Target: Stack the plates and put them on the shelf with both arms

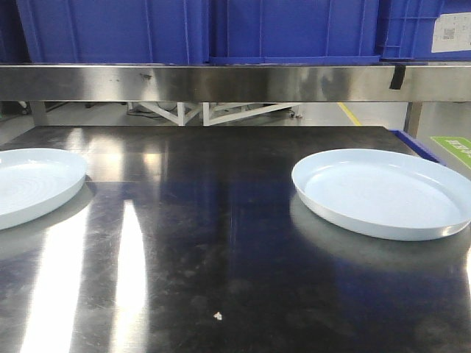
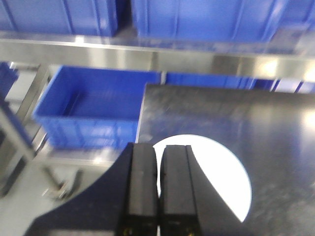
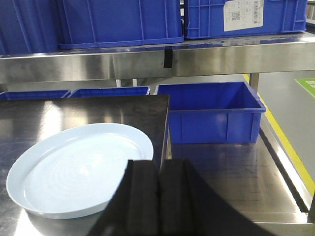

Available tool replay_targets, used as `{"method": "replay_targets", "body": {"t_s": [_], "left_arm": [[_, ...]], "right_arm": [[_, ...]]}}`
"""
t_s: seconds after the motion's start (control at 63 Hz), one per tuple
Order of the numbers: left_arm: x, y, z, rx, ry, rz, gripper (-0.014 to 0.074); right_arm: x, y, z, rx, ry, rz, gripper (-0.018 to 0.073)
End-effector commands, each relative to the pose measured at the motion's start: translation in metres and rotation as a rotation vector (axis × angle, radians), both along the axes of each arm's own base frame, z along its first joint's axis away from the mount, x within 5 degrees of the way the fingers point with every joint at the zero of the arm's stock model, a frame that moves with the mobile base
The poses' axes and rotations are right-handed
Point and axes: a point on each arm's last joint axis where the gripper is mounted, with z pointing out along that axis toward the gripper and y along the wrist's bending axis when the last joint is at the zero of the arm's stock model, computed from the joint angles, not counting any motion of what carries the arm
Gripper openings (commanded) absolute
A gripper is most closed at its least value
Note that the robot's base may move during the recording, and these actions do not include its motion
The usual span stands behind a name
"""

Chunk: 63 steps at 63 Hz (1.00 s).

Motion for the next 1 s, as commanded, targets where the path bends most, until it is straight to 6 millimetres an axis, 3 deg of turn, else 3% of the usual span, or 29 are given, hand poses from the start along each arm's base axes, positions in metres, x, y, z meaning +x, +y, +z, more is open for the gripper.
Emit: {"method": "replay_targets", "body": {"t_s": [0.0,0.143,0.413,0.984], "left_arm": [[0.015,0.000,0.018,0.042,-0.010,-0.014,0.0102],[0.030,-0.002,0.018,0.046,-0.019,-0.025,0.0102],[0.040,-0.005,0.015,0.006,-0.016,-0.039,0.0102],[0.044,-0.006,0.018,-0.004,-0.054,-0.044,0.0102]], "right_arm": [[-0.003,0.000,0.015,-0.011,-0.128,-0.007,0.0048],[-0.003,0.000,0.015,-0.011,-0.128,-0.007,0.0048],[-0.003,0.000,0.015,-0.011,-0.128,-0.007,0.0048],[-0.003,0.000,0.015,-0.011,-0.128,-0.007,0.0048]]}}
